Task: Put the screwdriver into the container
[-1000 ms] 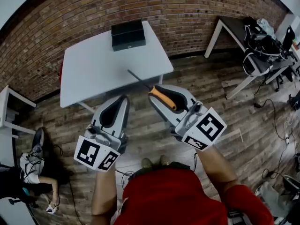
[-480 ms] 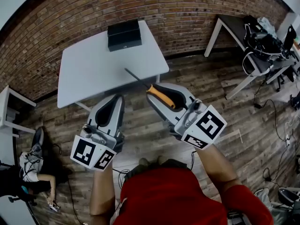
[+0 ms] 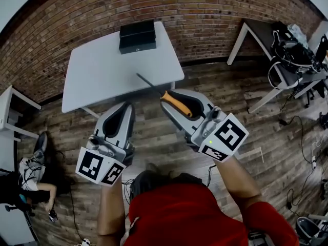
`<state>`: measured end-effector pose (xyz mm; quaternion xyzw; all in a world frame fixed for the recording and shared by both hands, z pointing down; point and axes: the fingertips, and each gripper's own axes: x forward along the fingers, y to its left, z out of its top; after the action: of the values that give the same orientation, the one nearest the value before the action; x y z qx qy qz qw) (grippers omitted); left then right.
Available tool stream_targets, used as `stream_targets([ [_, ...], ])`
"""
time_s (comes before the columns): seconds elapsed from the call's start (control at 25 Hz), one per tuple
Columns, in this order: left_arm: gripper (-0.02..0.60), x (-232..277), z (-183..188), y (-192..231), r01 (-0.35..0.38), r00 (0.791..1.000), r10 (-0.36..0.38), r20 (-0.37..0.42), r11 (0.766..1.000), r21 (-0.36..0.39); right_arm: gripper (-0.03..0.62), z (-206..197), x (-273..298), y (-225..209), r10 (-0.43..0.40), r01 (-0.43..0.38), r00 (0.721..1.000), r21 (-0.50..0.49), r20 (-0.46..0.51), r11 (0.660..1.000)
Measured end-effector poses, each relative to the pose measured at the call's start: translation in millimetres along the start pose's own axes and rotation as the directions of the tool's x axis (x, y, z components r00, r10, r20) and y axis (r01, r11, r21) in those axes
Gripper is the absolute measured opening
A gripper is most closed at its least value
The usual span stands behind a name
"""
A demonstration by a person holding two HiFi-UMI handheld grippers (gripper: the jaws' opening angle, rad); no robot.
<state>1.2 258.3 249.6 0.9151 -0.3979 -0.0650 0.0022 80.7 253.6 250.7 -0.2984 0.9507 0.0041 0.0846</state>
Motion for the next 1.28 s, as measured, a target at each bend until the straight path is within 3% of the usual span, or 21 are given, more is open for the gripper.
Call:
stream_targets([
  [0.6,0.014,43,-11,64,-0.011,1.000,0.011,0.008,1.000,-0.007,0.097,-16,45,-55,-0.015,0.015,1.000,-0.002,-0.021,1.000],
  [1.28,0.014,125,-6,240,0.056,0.998,-0.056,-0.004,0.998,-0.018,0.097,-34,199,-154,-0.085,0.083,0.994,-0.028,-0.068,0.996],
])
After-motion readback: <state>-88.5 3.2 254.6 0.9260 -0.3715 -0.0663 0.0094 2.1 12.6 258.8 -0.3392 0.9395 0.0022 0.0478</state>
